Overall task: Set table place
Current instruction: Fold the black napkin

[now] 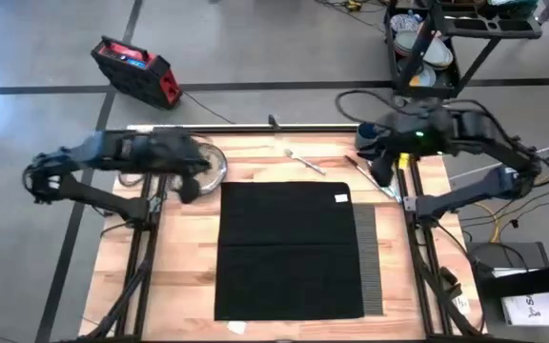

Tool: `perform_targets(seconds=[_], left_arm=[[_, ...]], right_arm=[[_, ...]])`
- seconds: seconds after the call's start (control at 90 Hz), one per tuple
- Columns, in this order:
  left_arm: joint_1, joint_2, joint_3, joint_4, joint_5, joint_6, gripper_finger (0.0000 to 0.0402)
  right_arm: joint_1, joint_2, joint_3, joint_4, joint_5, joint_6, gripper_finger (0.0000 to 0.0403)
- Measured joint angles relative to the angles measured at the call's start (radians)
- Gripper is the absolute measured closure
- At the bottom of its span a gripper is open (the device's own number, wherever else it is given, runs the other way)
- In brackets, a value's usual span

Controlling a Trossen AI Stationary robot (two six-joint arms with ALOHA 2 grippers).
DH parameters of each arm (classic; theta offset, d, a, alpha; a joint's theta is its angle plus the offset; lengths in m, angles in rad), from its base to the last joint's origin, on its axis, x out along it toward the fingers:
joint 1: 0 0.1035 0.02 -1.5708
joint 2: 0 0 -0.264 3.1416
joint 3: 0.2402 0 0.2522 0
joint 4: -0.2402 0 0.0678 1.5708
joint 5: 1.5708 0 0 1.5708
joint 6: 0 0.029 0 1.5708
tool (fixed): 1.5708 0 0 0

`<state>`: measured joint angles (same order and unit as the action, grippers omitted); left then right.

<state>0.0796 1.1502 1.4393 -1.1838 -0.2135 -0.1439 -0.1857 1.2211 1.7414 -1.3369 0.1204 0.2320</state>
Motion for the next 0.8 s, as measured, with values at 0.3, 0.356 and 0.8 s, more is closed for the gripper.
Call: perform_targets(seconds=[0.3,0.356,0.8], left_arm=[[0.140,0.213,0.096,-0.217,0.046,0.004,0.0375],[0.150,0.226,0.105,-0.223,0.071,0.005,0.0367],[0.193,0.256,0.047,-0.136,0.095,0.010,0.0232]], right_arm=[[-0.188,0.062,0.004,-0.129,-0.166,-0.077,0.0315],[-0.204,0.070,0.004,-0.169,-0.178,-0.077,0.0300],[-0.210,0.068,-0.139,-0.140,-0.179,-0.051,0.0211]])
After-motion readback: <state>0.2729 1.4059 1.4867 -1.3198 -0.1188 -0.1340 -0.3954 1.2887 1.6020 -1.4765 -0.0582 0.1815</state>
